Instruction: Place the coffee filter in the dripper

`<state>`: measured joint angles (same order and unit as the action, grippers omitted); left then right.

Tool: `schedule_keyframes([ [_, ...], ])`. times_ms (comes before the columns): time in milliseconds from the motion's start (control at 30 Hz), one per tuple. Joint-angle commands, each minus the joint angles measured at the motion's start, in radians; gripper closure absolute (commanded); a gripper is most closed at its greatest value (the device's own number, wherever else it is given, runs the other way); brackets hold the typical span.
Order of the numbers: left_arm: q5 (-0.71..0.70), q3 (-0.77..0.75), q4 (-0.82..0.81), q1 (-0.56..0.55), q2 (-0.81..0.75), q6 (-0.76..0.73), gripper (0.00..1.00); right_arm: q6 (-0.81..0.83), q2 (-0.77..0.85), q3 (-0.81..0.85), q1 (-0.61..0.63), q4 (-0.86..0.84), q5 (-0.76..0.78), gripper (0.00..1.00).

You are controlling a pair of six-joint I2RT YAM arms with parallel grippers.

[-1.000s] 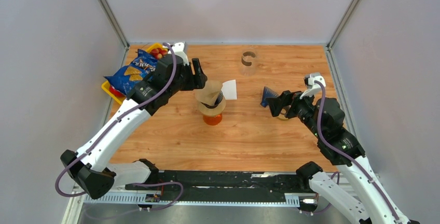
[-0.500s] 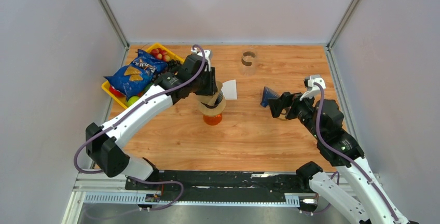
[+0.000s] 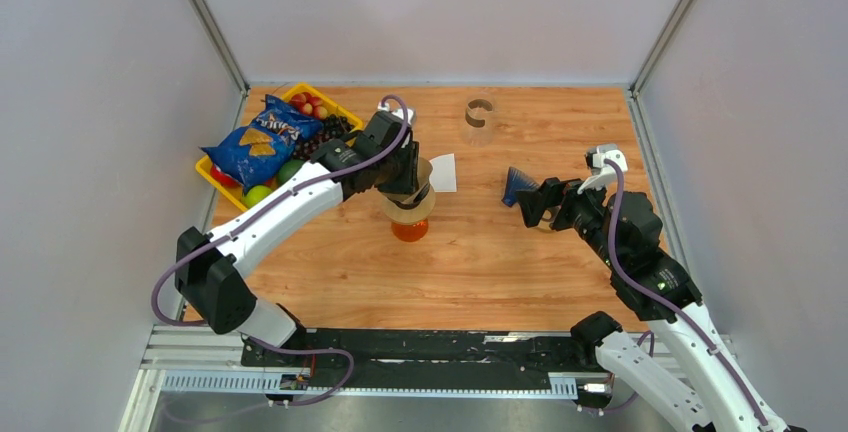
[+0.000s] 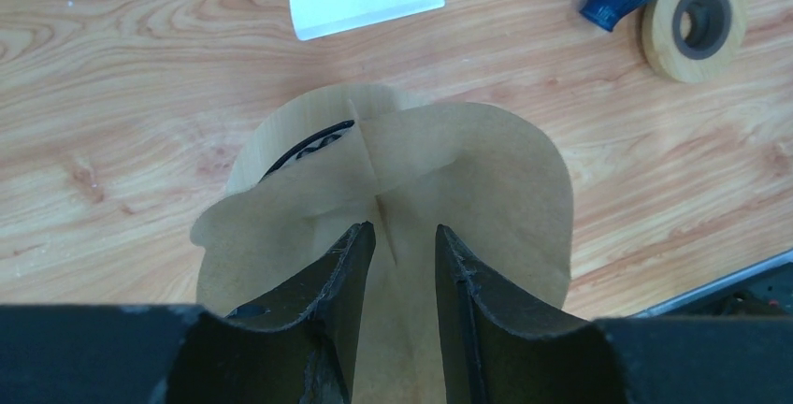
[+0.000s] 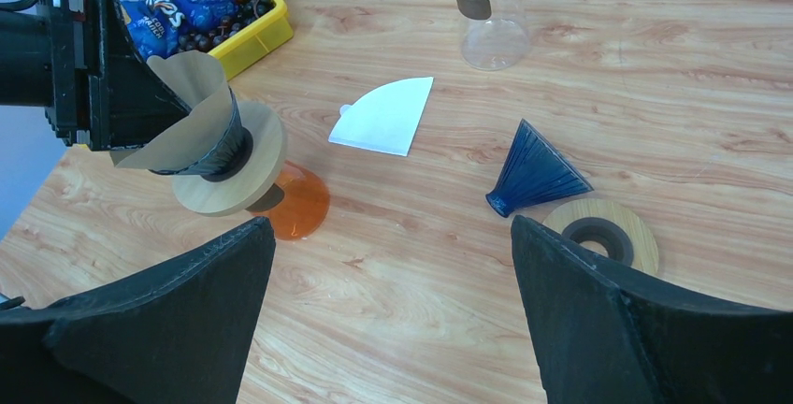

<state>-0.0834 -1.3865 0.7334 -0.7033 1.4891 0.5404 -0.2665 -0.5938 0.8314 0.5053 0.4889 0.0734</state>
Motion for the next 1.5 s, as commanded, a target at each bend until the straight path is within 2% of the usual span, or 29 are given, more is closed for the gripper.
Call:
schedule_keyframes([
  [0, -0.051, -0.026, 0.045, -0.006, 0.011, -0.014, 0.59, 0.012, 0.009, -0.002, -0.001, -0.031, 0.021, 0.0],
  [567, -0.168, -0.048, 0.123, -0.011, 0.034, -0.052, 0.59, 0.013, 0.014, -0.002, -0.002, -0.024, 0.035, 0.0],
  [900, -0.043, -0.074, 0.074, -0.03, 0.06, -0.089, 0.56, 0.013, 0.011, -0.002, -0.002, -0.025, 0.035, 0.0],
  [1333, -0.116, -0.074, 0.103, -0.037, 0.089, -0.096, 0.56, 0.015, 0.014, -0.001, -0.002, -0.023, 0.036, 0.0],
  [1467, -0.109, -0.072, 0.109, -0.038, 0.104, -0.096, 0.51, 0.016, 0.015, 0.0, -0.001, -0.022, 0.038, 0.0],
])
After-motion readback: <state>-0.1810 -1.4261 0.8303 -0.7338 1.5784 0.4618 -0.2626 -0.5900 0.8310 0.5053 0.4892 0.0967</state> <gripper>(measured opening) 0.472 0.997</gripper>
